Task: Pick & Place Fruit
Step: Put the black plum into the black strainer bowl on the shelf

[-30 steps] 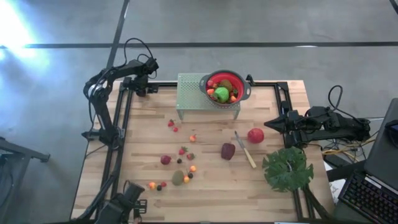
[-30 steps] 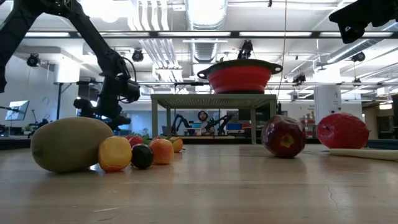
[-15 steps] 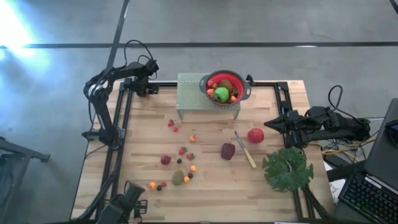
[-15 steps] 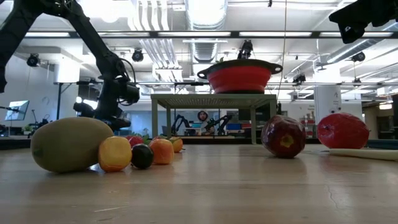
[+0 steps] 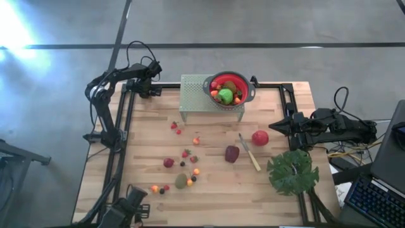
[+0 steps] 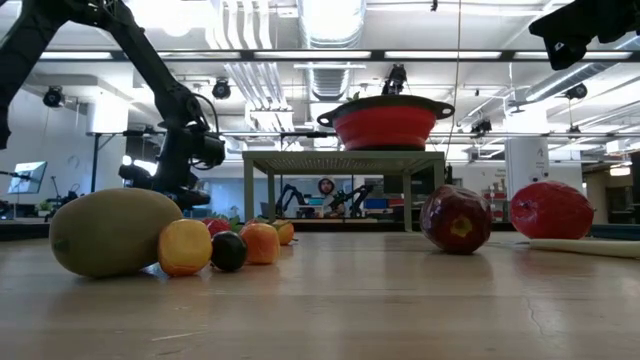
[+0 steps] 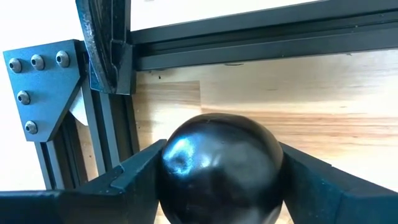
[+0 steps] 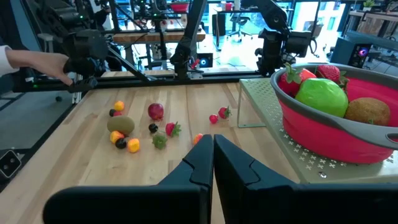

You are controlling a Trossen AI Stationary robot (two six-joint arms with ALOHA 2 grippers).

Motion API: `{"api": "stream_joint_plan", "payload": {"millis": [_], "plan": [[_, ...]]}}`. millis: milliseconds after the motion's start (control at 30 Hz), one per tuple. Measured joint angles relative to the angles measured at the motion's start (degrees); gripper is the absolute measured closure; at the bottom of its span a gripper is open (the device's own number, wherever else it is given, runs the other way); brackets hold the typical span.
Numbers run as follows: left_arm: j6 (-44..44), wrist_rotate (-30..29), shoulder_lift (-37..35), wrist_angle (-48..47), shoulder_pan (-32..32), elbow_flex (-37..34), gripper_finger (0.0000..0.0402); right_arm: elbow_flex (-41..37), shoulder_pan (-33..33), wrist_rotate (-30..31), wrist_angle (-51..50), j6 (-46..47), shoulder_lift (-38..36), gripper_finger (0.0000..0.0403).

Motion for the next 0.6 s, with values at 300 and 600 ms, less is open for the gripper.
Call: {"api": "stream_joint_plan", "payload": {"millis": [300,600], "plan": [[1.9,4.2,-0.9,-0.6,0.1,0.1,0.0129,0.0,0.0,0.0,0.0,0.0,0.0,0.0394],[4.3,19.1,-2.5,-3.3,0.1,2.0,0.0129,0.0,0.0,0.0,0.0,0.0,0.0,0.0394]]}}
